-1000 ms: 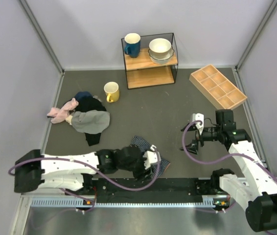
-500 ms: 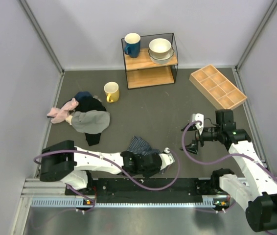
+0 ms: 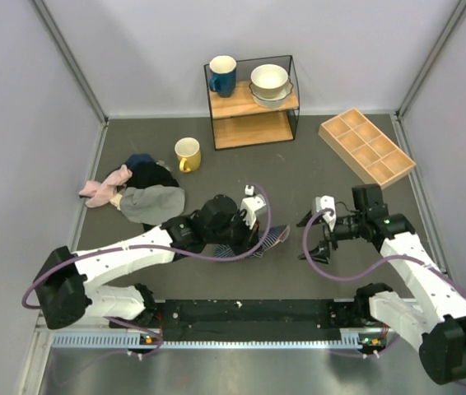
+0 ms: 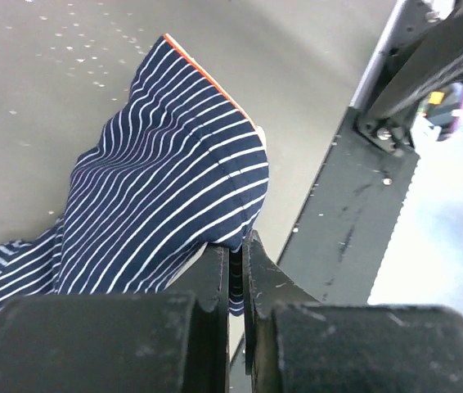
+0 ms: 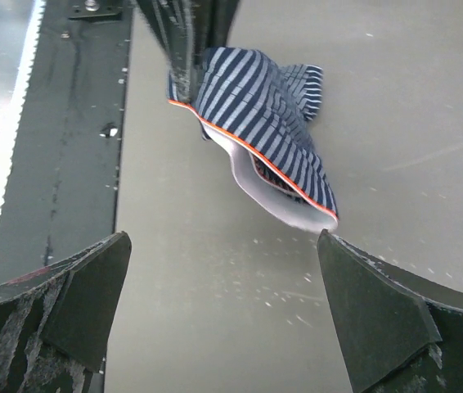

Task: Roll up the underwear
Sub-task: Move the underwear to the center of the board.

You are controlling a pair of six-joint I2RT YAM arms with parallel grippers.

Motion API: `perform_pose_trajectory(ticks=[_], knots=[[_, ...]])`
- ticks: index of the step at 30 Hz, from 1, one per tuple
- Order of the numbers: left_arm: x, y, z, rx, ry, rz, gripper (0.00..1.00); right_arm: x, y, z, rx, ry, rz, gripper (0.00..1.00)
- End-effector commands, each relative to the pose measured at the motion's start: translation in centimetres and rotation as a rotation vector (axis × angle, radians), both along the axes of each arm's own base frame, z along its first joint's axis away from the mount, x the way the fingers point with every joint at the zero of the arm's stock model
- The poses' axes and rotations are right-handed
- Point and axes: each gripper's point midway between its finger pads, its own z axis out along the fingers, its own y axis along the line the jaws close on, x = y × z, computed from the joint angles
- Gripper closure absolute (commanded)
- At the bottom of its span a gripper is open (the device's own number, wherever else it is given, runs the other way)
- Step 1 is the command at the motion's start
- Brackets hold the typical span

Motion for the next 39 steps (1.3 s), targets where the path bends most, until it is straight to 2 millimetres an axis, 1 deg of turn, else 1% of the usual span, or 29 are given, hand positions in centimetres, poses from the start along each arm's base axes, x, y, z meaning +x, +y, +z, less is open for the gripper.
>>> perform_pose_trajectory(ticks=[1,2,3,4,5,8,11,12,14,15,17,18,20,21,22,23,24,25,26,27,28,29,31,33,34,36,37,38,39], knots=[[-0.5,-2.2,4.1,-0.177,0.082,-0.106,1.00,-0.3,2.1,0.6,0.029,-0.033,0.111,0.01],[-0.3,-2.3,4.4,-0.194,0.114,-0.114,1.00,-0.4,2.6,0.5,0.022,0.004,0.108,0.01],[0.0,-2.6,4.9,-0.220,0.112,-0.116,1.00,0.0,2.9,0.4,0.011,0.009,0.094,0.01],[0.0,-2.7,5.2,-0.233,0.122,-0.121,1.00,1.0,2.9,-0.4,-0.031,0.009,0.057,0.01],[-0.1,-2.9,5.2,-0.242,0.147,-0.132,1.00,1.4,3.4,-0.3,-0.037,-0.006,0.049,0.01],[0.1,-3.2,5.7,-0.276,0.166,-0.139,1.00,3.3,3.7,-1.1,-0.090,-0.019,-0.013,0.02],[0.1,-3.3,5.7,-0.296,0.197,-0.148,1.00,3.2,4.5,-1.1,-0.106,-0.005,0.000,0.13],[0.0,-3.3,5.7,-0.300,0.210,-0.153,1.00,2.9,4.9,-0.9,-0.106,-0.005,0.017,0.24],[0.2,-3.3,5.6,-0.317,0.231,-0.147,1.00,2.4,5.3,-0.6,-0.098,0.004,0.039,0.41],[0.3,-3.2,5.6,-0.320,0.240,-0.145,1.00,2.2,5.4,-0.2,-0.090,0.006,0.047,0.64],[0.6,-3.0,5.6,-0.326,0.260,-0.135,0.99,2.2,5.4,0.5,-0.085,0.007,0.039,0.86],[0.6,-3.0,5.6,-0.328,0.269,-0.136,0.98,2.4,5.4,1.4,-0.083,-0.015,0.029,1.00],[0.7,-2.6,5.9,-0.336,0.280,-0.141,0.98,2.5,4.6,1.6,-0.130,-0.019,0.001,1.00],[0.7,-2.5,6.1,-0.338,0.288,-0.146,0.96,3.0,4.3,3.1,-0.141,-0.054,-0.022,1.00],[0.4,-2.4,6.8,-0.348,0.294,-0.171,0.96,1.9,3.5,2.9,-0.188,0.001,-0.019,1.00],[0.4,-2.4,7.2,-0.351,0.294,-0.180,0.95,1.6,3.1,3.6,-0.208,-0.022,-0.002,1.00],[0.1,-2.3,7.4,-0.347,0.308,-0.193,0.95,1.6,3.0,6.1,-0.200,-0.069,0.009,1.00],[-0.2,-2.5,8.3,-0.361,0.310,-0.218,0.94,-0.3,2.0,6.0,-0.244,-0.011,0.036,1.00],[-0.7,-2.5,9.0,-0.373,0.334,-0.246,0.95,-0.7,1.8,6.8,-0.250,-0.034,0.055,1.00],[-0.9,-2.5,9.5,-0.381,0.345,-0.259,0.95,-1.1,1.6,8.5,-0.239,-0.056,0.059,1.00],[-1.1,-2.6,10.3,-0.396,0.345,-0.274,0.95,-1.8,1.3,9.2,-0.234,-0.067,0.063,1.00],[-1.4,-2.6,10.8,-0.410,0.364,-0.290,0.96,-2.4,1.0,9.5,-0.237,-0.054,0.062,1.00],[-1.5,-2.8,11.7,-0.444,0.365,-0.299,0.95,-3.0,1.0,10.1,-0.216,-0.052,0.061,1.00],[-1.1,-2.9,11.7,-0.453,0.368,-0.281,0.91,-2.8,1.4,9.7,-0.209,-0.026,0.065,0.96],[-0.1,-2.8,11.1,-0.453,0.379,-0.246,0.91,-2.2,1.6,9.4,-0.214,-0.011,0.056,0.95],[1.6,-2.7,10.2,-0.458,0.383,-0.181,0.90,0.5,2.3,8.2,-0.249,0.029,0.006,0.92],[3.5,-2.2,8.7,-0.450,0.422,-0.107,0.89,1.6,2.7,7.8,-0.265,0.040,-0.016,0.92],[4.9,-2.1,8.5,-0.471,0.405,-0.075,0.86,3.6,3.4,6.4,-0.301,0.106,-0.050,0.89],[6.8,-1.9,7.6,-0.468,0.404,-0.008,0.84,6.6,3.7,6.2,-0.323,0.067,-0.124,0.86]])
